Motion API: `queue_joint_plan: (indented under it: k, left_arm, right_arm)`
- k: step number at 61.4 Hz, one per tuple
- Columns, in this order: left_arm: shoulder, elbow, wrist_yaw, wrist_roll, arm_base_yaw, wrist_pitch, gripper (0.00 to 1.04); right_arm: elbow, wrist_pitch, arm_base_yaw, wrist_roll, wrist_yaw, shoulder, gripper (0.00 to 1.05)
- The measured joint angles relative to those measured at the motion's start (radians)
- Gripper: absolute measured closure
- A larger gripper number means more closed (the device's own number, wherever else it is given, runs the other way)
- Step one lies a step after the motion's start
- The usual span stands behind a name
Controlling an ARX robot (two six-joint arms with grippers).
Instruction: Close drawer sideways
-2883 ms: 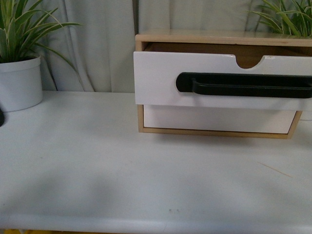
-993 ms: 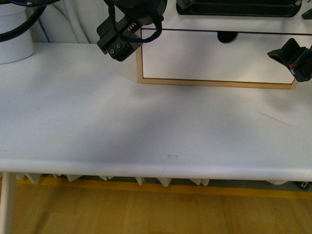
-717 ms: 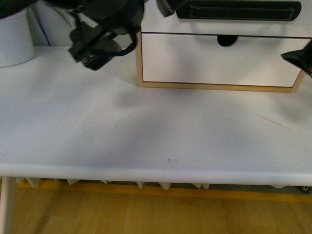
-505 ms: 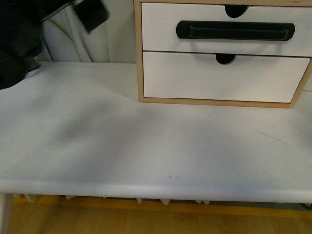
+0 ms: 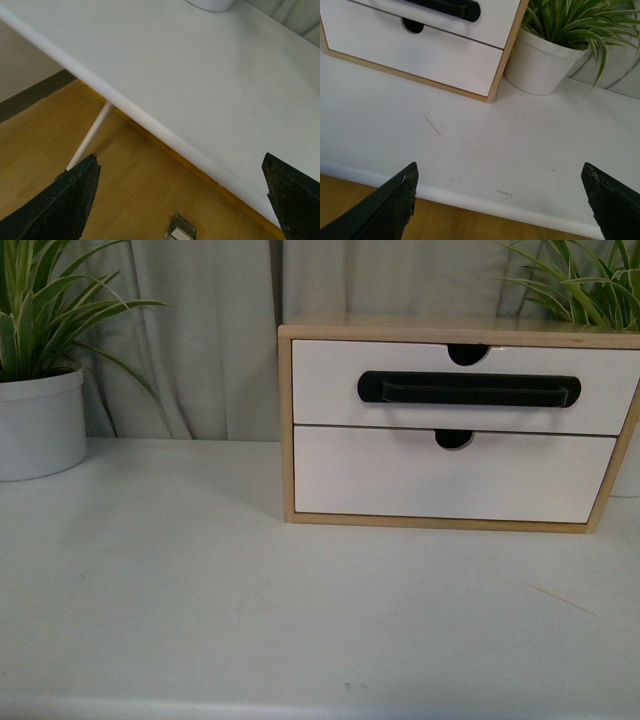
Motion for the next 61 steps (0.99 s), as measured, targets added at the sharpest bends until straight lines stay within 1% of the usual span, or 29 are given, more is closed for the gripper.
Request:
queue_joint_plan:
  k: [10, 11, 12, 13, 14, 15, 16, 18, 19, 21, 23, 25, 28, 29, 30, 31, 32, 33, 34, 37, 38, 39, 41, 43, 48, 53, 61]
  left_arm:
    - [-0.035, -0.005, -0.002, 0.001, 0.009, -0.006, 0.06]
    - [-0.036, -0.005, 0.000, 0.002, 0.011, -0.006, 0.06]
    - [-0.055, -0.019, 0.056, 0.032, 0.029, 0.031, 0.08]
    - [-0.076, -0.046, 0.145, 0.082, 0.060, 0.099, 0.12]
    - [-0.122, -0.103, 0.298, 0.153, 0.117, 0.220, 0.18]
    - [-0.130, -0.112, 0.319, 0.167, 0.126, 0.239, 0.19]
    - [-0.153, -0.140, 0.387, 0.233, 0.152, 0.296, 0.22]
    - [-0.182, -0.168, 0.471, 0.294, 0.179, 0.362, 0.28]
    - [-0.199, -0.177, 0.521, 0.360, 0.190, 0.398, 0.32]
    - [-0.214, -0.177, 0.570, 0.407, 0.198, 0.419, 0.38]
    - [-0.225, -0.178, 0.594, 0.450, 0.200, 0.425, 0.43]
    - [-0.233, -0.180, 0.602, 0.478, 0.200, 0.425, 0.48]
    - [-0.243, -0.188, 0.606, 0.515, 0.201, 0.421, 0.56]
    - [-0.247, -0.192, 0.606, 0.529, 0.201, 0.418, 0.60]
    - [-0.248, -0.193, 0.605, 0.534, 0.202, 0.417, 0.62]
    - [-0.253, -0.196, 0.606, 0.540, 0.203, 0.414, 0.66]
    - [-0.257, -0.198, 0.605, 0.547, 0.203, 0.411, 0.70]
    - [-0.262, -0.200, 0.606, 0.552, 0.204, 0.409, 0.73]
    - [-0.268, -0.203, 0.606, 0.558, 0.204, 0.404, 0.78]
    - [-0.290, -0.222, 0.605, 0.565, 0.205, 0.412, 0.90]
    - [-0.292, -0.224, 0.605, 0.566, 0.205, 0.412, 0.90]
    - [-0.299, -0.231, 0.609, 0.567, 0.205, 0.412, 0.94]
    - [-0.303, -0.231, 0.608, 0.569, 0.205, 0.406, 1.01]
    - [-0.323, -0.231, 0.605, 0.572, 0.205, 0.389, 1.00]
    - [-0.430, -0.231, 0.608, 0.576, 0.205, 0.252, 1.01]
    - [-0.475, -0.231, 0.608, 0.579, 0.205, 0.234, 1.01]
    - [-0.476, -0.231, 0.608, 0.580, 0.205, 0.231, 1.01]
  right_arm:
    - [-0.003, -0.003, -0.006, 0.037, -0.005, -0.029, 0.09]
    - [-0.015, 0.029, -0.001, 0.072, 0.015, -0.037, 0.12]
    - [-0.034, 0.073, 0.008, 0.105, 0.043, -0.046, 0.16]
    - [-0.053, 0.117, 0.021, 0.151, 0.075, -0.061, 0.21]
    - [-0.061, 0.129, 0.028, 0.167, 0.085, -0.069, 0.24]
    - [-0.065, 0.134, 0.032, 0.187, 0.092, -0.075, 0.26]
    - [-0.070, 0.139, 0.042, 0.209, 0.105, -0.084, 0.29]
    - [-0.076, 0.140, 0.057, 0.235, 0.117, -0.097, 0.35]
    - [-0.079, 0.140, 0.067, 0.249, 0.126, -0.104, 0.38]
    - [-0.085, 0.139, 0.082, 0.262, 0.139, -0.113, 0.43]
    - [-0.090, 0.137, 0.095, 0.275, 0.148, -0.122, 0.49]
    - [-0.095, 0.132, 0.111, 0.285, 0.162, -0.132, 0.56]
    - [-0.100, 0.125, 0.125, 0.293, 0.174, -0.145, 0.63]
    - [-0.100, 0.099, 0.127, 0.297, 0.174, -0.167, 0.67]
    - [-0.100, 0.065, 0.129, 0.299, 0.175, -0.188, 0.70]
    - [-0.100, 0.057, 0.131, 0.300, 0.179, -0.193, 0.72]
    - [-0.105, 0.021, 0.147, 0.303, 0.209, -0.226, 0.76]
    - [-0.112, -0.003, 0.183, 0.304, 0.269, -0.257, 0.81]
    - [-0.115, -0.009, 0.211, 0.305, 0.298, -0.274, 0.84]
    - [-0.115, -0.011, 0.265, 0.306, 0.316, -0.295, 0.95]
    - [-0.116, -0.011, 0.273, 0.306, 0.315, -0.298, 0.99]
    - [-0.117, -0.011, 0.278, 0.306, 0.317, -0.300, 1.02]
    - [-0.119, -0.011, 0.281, 0.307, 0.322, -0.302, 1.03]
    - [-0.122, -0.011, 0.281, 0.309, 0.327, -0.304, 1.03]
    - [-0.131, -0.011, 0.282, 0.310, 0.328, -0.310, 1.03]
    - [-0.167, -0.010, 0.283, 0.310, 0.327, -0.344, 1.03]
    - [-0.169, -0.010, 0.283, 0.311, 0.328, -0.346, 1.03]
